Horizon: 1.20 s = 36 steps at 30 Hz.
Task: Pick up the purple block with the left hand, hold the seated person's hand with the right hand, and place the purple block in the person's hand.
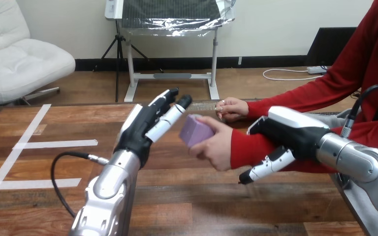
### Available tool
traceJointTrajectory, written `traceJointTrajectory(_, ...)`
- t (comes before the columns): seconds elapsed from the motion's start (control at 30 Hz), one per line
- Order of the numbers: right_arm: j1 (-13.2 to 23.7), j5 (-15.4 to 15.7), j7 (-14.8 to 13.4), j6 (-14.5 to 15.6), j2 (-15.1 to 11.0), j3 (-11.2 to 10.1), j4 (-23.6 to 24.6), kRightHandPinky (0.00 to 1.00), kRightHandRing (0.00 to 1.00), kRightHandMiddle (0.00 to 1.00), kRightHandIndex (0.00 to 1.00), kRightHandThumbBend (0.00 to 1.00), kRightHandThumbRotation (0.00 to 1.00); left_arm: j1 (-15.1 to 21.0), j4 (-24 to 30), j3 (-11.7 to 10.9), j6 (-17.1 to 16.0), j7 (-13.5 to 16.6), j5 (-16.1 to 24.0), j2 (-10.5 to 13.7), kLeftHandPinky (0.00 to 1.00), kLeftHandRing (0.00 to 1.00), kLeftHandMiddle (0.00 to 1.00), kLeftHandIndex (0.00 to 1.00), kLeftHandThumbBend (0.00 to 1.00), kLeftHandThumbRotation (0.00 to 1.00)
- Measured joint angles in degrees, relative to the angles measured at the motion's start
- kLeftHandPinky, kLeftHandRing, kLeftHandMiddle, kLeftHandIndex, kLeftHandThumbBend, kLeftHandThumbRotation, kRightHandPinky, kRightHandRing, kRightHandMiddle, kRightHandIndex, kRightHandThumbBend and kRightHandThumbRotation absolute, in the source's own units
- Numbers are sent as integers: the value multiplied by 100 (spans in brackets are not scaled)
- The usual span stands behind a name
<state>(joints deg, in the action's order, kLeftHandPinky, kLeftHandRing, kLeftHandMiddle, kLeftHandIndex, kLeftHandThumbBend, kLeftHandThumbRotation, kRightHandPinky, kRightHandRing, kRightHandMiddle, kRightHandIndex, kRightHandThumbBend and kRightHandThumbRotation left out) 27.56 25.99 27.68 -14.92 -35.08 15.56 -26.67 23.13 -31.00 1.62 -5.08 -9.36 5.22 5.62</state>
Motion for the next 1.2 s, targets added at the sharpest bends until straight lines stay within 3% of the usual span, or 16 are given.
traceJointTrajectory(0.4,-13,-5,425,148,-136,3,252,61,75,76,79,100,74,-310,445,-20,-19,-49,-31,118,98,98,96,93,68,85)
traceJointTrajectory(1.2,-76,-114,774,539,-134,2,674,78,90,89,91,100,80,-908,911,-25,-18,-104,-84,129,91,95,94,89,62,84)
